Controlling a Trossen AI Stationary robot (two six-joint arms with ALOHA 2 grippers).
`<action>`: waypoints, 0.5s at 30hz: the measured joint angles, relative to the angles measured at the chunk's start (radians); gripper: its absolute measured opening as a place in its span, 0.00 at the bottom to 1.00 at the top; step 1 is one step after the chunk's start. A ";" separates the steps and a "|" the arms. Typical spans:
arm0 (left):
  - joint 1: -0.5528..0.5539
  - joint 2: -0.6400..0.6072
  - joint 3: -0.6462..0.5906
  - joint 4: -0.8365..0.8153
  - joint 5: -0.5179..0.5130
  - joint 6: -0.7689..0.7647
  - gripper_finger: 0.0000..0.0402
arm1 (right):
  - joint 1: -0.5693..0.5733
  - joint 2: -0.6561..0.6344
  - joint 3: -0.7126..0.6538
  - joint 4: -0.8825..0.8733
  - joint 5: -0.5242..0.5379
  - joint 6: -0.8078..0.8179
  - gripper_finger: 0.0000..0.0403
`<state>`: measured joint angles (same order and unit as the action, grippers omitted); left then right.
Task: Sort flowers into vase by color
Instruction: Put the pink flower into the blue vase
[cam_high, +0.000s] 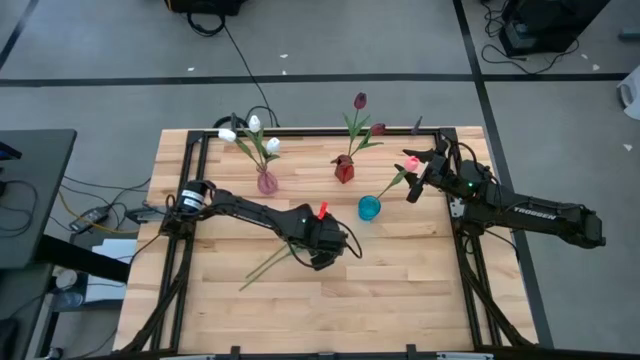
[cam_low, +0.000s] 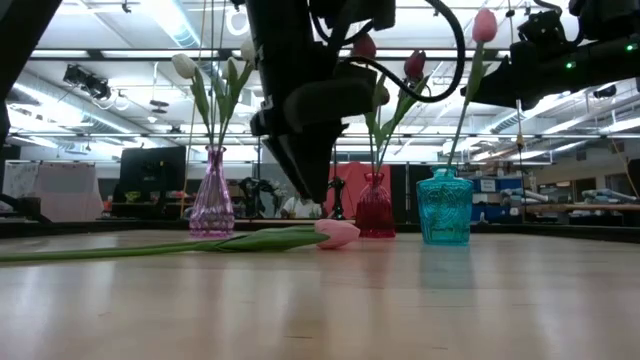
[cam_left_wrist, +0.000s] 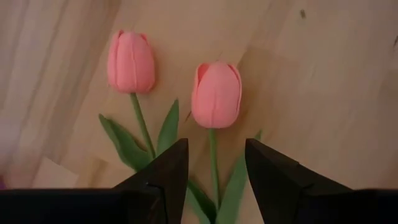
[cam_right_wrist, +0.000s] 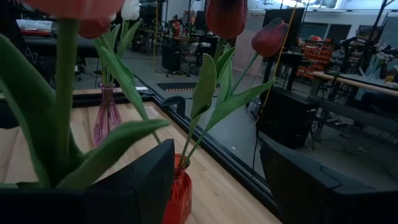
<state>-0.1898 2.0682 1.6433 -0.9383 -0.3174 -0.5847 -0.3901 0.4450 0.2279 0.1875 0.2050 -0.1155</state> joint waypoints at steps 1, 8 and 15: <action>0.000 0.000 -0.007 0.011 0.002 0.022 0.41 | 0.000 0.000 0.000 0.000 0.000 0.000 0.62; 0.026 0.002 -0.093 0.081 0.046 0.060 0.41 | 0.000 0.000 0.000 0.007 0.001 0.000 0.62; 0.048 0.003 -0.180 0.243 0.105 0.087 0.38 | 0.000 0.000 0.000 0.014 0.006 -0.016 0.62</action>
<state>-0.1415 2.0708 1.4634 -0.6950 -0.2121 -0.4973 -0.3901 0.4447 0.2279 0.2012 0.2106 -0.1312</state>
